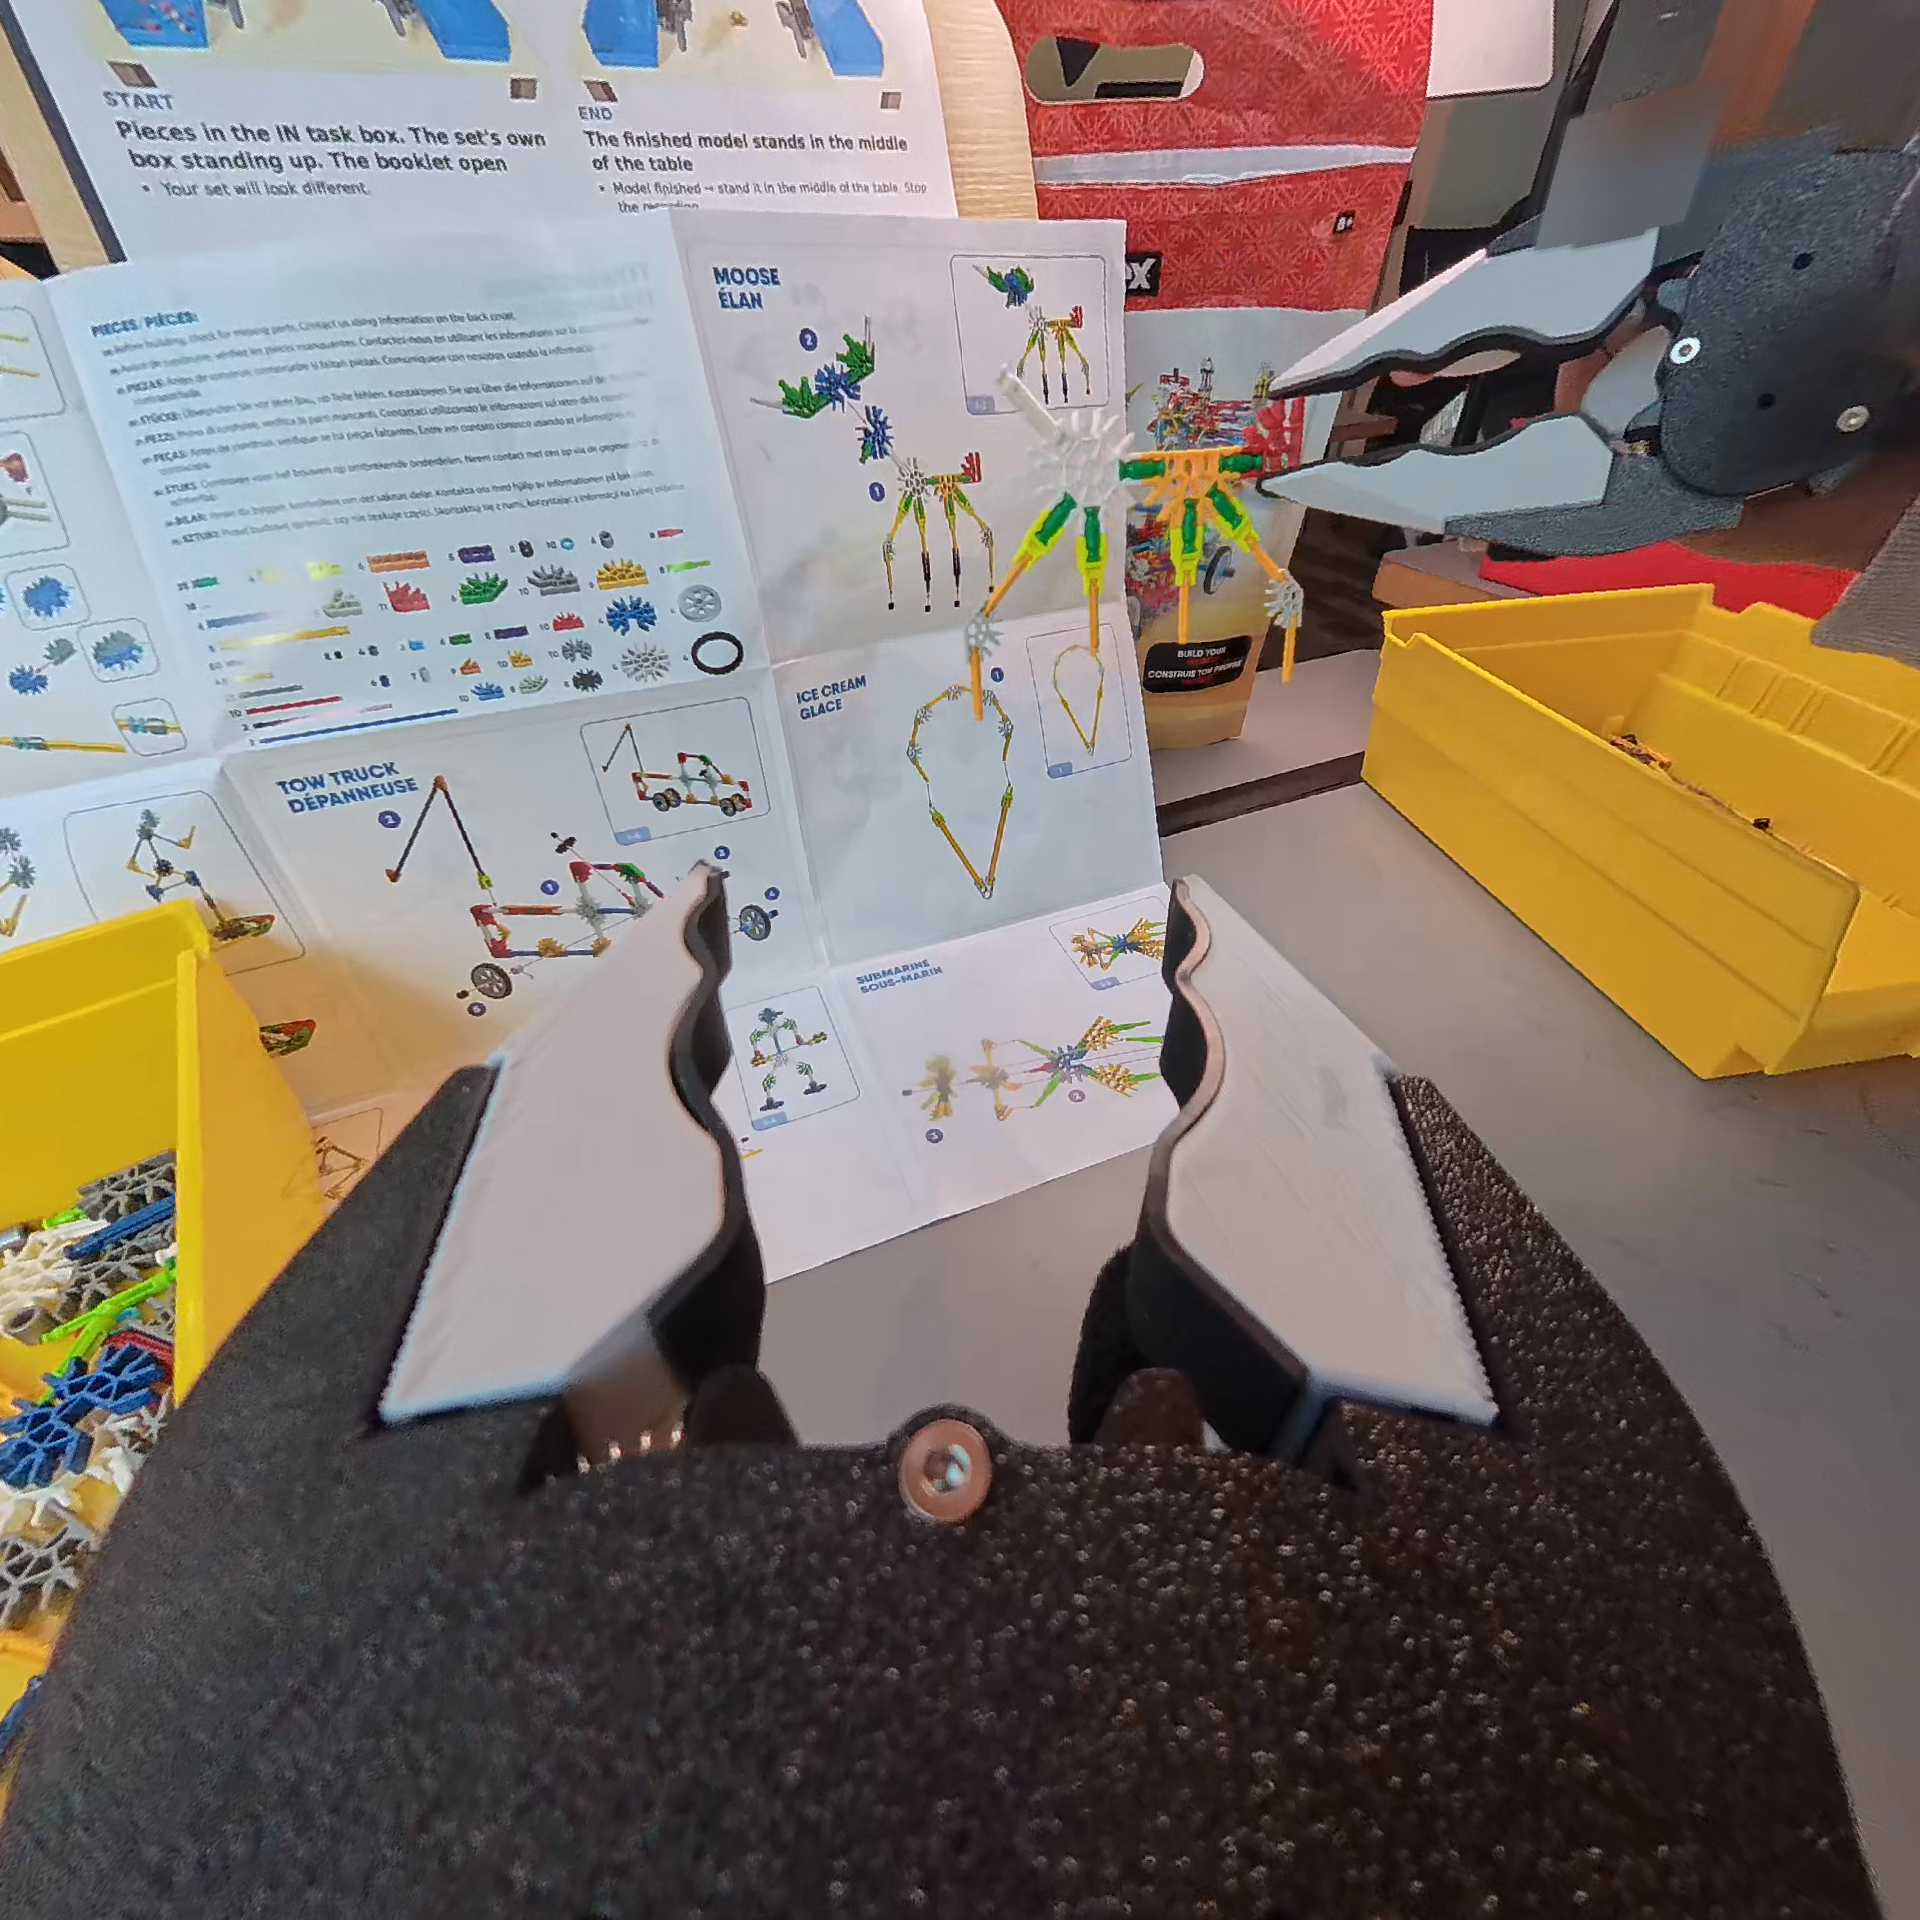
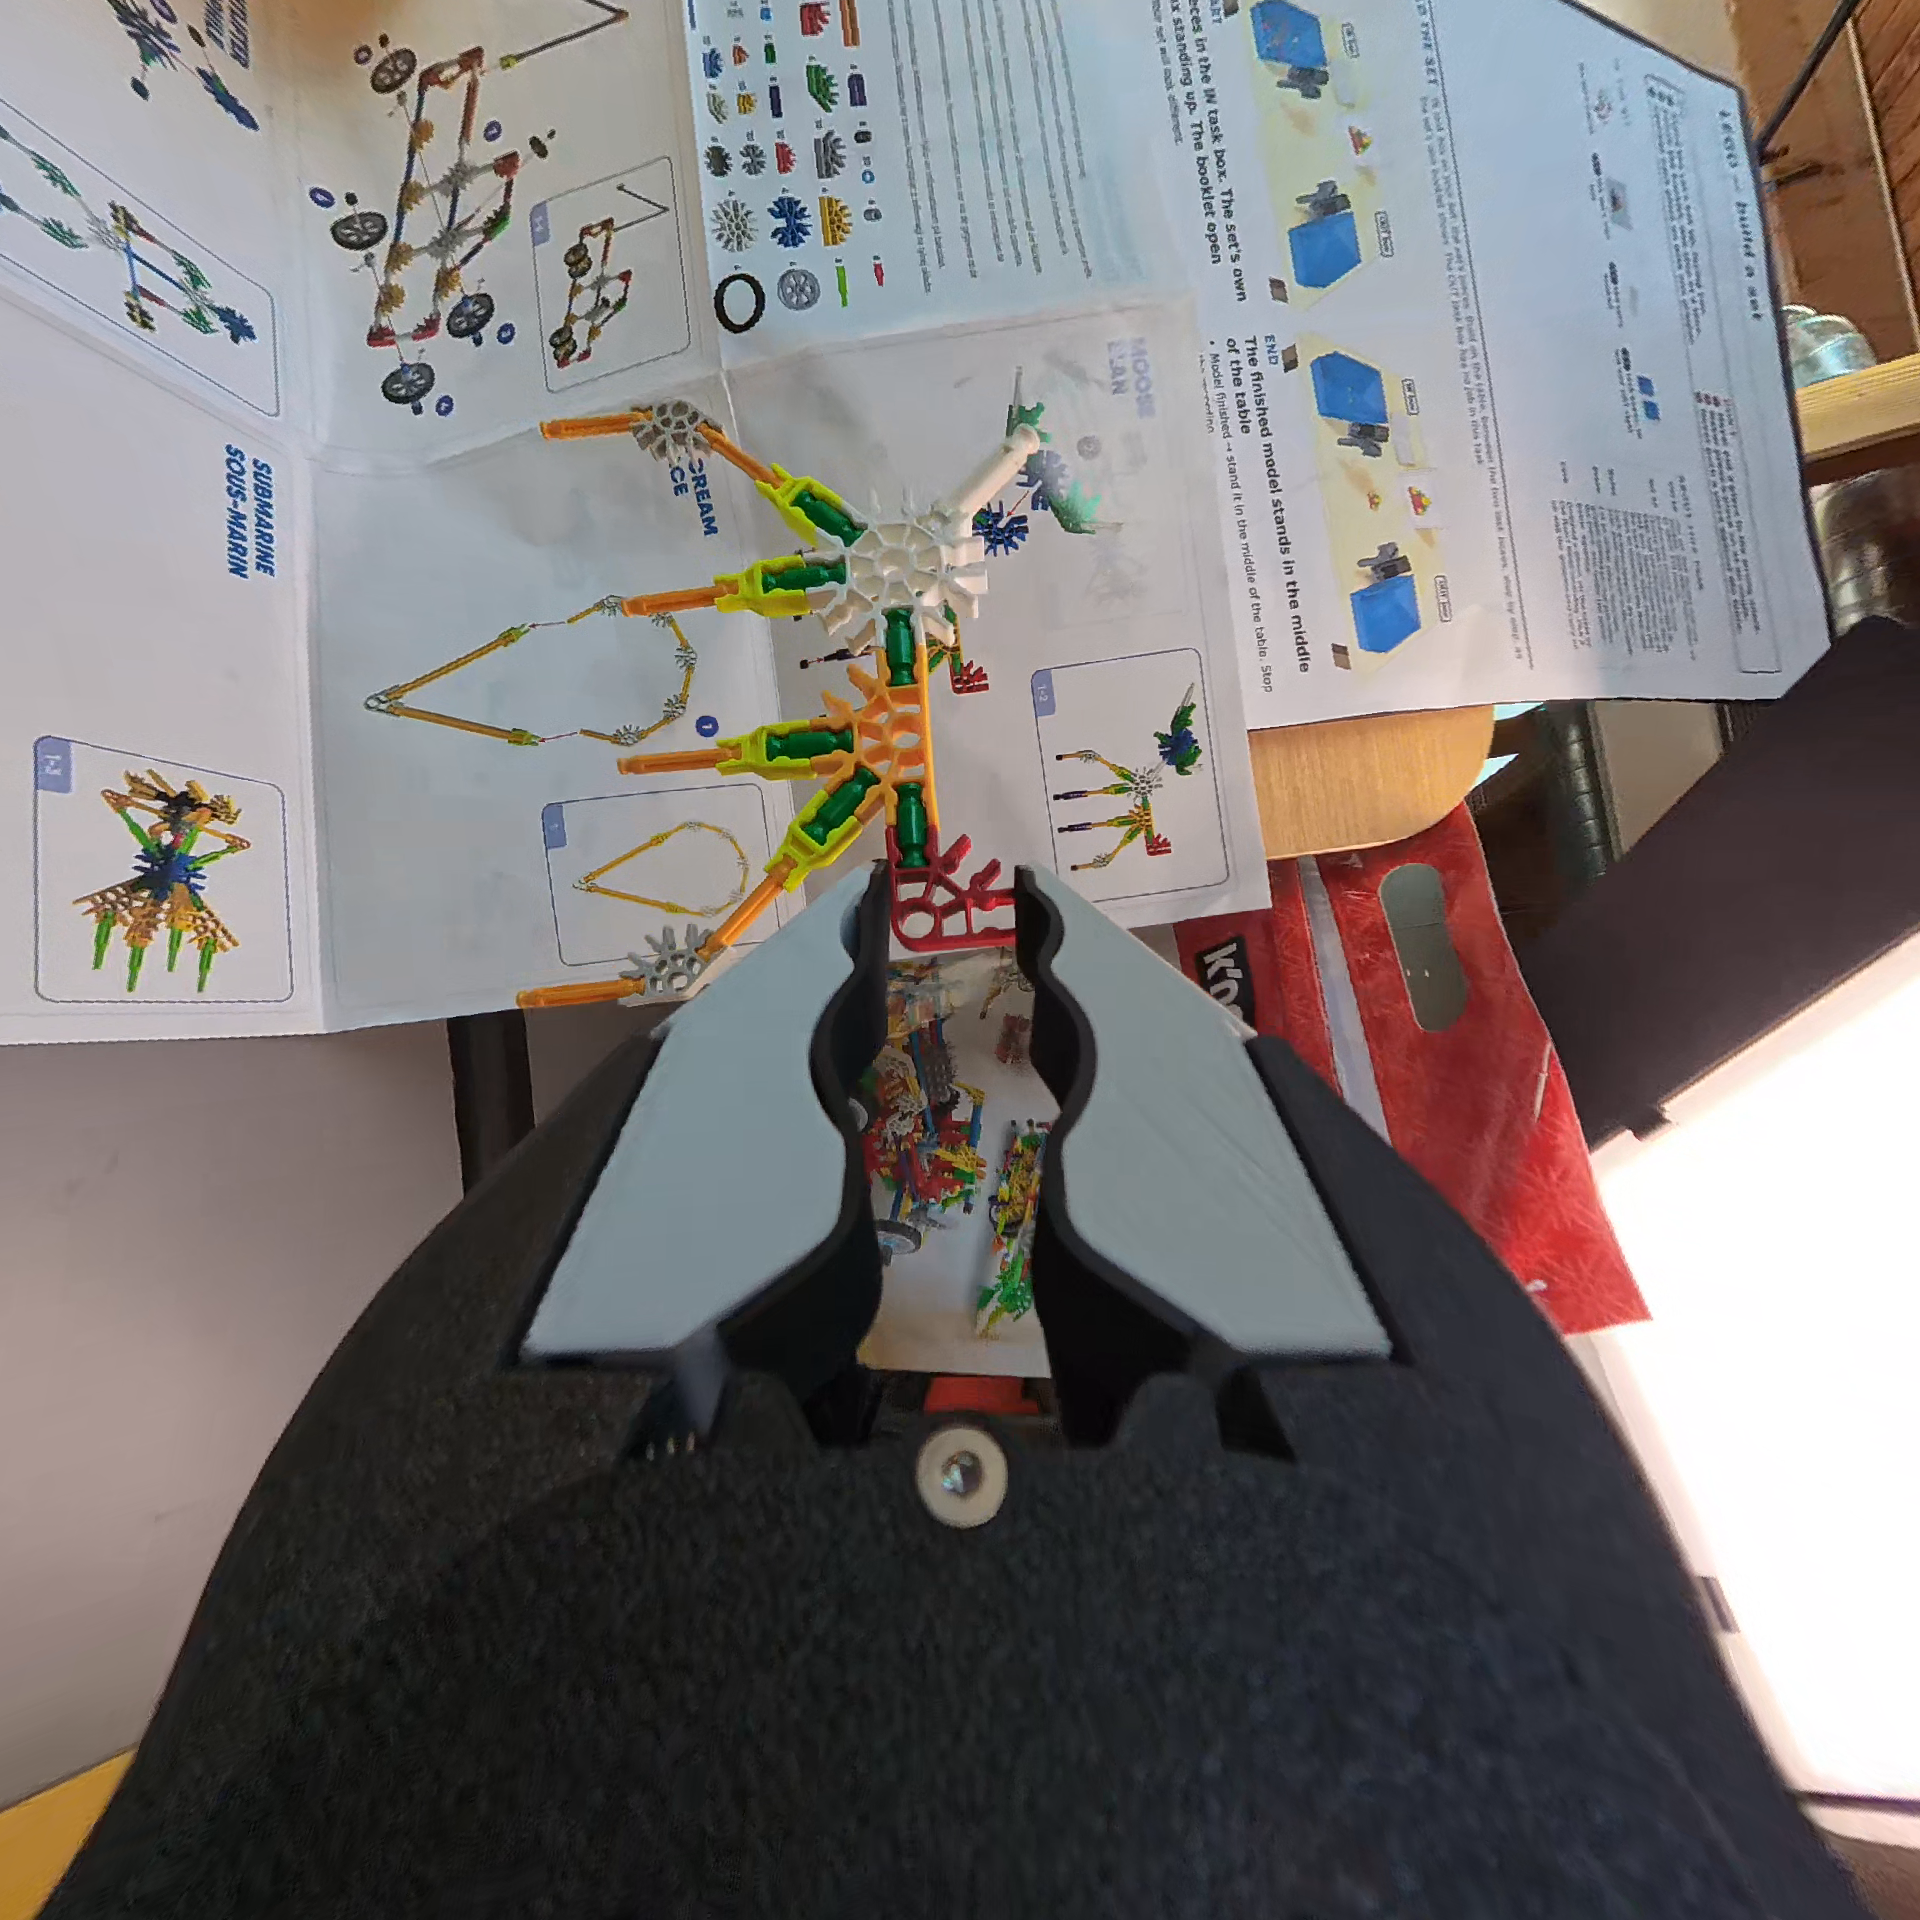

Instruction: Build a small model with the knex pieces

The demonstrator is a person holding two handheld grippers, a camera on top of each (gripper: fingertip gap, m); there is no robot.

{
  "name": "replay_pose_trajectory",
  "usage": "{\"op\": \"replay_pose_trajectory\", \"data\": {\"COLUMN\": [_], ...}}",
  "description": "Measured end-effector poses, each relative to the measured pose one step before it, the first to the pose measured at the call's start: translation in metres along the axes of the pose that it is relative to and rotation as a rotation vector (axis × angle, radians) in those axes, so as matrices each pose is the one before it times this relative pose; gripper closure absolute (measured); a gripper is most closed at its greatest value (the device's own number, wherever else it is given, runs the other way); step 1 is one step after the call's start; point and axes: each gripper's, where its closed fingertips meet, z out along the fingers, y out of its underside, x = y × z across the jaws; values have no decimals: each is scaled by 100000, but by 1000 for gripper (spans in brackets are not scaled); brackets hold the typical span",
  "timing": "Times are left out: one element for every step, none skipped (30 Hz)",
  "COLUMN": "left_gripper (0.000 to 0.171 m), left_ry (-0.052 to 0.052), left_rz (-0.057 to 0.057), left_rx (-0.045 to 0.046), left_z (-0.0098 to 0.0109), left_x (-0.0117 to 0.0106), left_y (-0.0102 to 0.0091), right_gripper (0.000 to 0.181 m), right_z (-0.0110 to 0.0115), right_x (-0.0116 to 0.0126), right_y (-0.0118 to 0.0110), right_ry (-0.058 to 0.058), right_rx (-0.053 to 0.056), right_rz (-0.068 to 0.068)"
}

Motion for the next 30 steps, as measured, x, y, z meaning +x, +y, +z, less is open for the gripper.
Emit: {"op": "replay_pose_trajectory", "data": {"left_gripper": [88,88,88,88,87,87,87,86,85,84,82,82,81,81,81,81,81,81,81,81,81,81,81,80,80,80,80,80,80,80], "left_ry": [-500,-618,-525,-287,-237,-316,-307,-400,-399,-127,9,-160,-443,-442,-325,-362,-600,-832,-725,-507,-250,-256,-293,-209,-87,-81,-82,-42,35,17], "left_rz": [99,19,-173,-390,-449,-267,-1,262,342,58,-121,130,566,639,401,206,304,484,285,-154,-343,-329,-263,-212,-240,-169,-34,53,62,55], "left_rx": [37,115,13,-131,-179,-151,-125,-154,-482,-869,-552,-127,-172,-315,-204,15,188,331,512,519,318,221,211,-6,98,37,-44,42,18,36], "left_z": [-7,-30,-29,3,24,45,63,80,116,152,137,113,85,95,91,60,48,16,-2,5,5,21,31,37,30,26,36,19,19,-1], "left_x": [-18,-81,-94,-62,-59,-61,-27,-27,-17,18,37,20,-2,-14,8,-18,-61,-91,-86,-75,-44,-42,-50,-39,-2,-6,7,23,24,28], "left_y": [-56,-72,-18,8,42,45,39,50,98,154,123,50,59,75,41,18,-33,-48,-89,-88,-51,-20,-10,28,4,12,11,1,4,4], "right_gripper": [160,160,160,160,159,159,159,159,159,159,159,159,159,159,159,159,159,159,159,159,159,159,159,159,159,159,159,159,159,159], "right_z": [-454,-425,-385,-357,-292,-220,-174,-112,-73,-35,-3,25,38,59,56,64,58,57,57,49,48,47,41,21,24,13,22,5,11,15], "right_x": [189,178,177,157,136,101,106,86,79,66,83,92,82,89,69,65,56,39,7,-7,-41,-60,-38,-40,-21,-13,4,13,19,12], "right_y": [184,214,249,277,298,331,347,314,306,306,298,311,321,306,284,237,190,129,67,29,-7,-49,-50,-62,-69,-64,-34,-36,-31,-28], "right_ry": [274,234,139,116,34,-1,118,109,49,78,205,162,121,149,93,90,122,124,65,40,-69,-131,-123,-72,-73,-48,-36,-37,-36,-81], "right_rx": [-498,-562,-564,-635,-660,-856,-924,-786,-733,-725,-573,-523,-487,-461,-402,-244,-175,-85,11,39,31,116,85,155,127,114,49,29,46,-13], "right_rz": [-392,-280,-211,-261,-190,-272,-401,-225,-14,-110,-149,220,382,348,305,415,442,340,317,148,-37,-34,-59,-160,-159,-93,-37,-74,-116,-96]}}
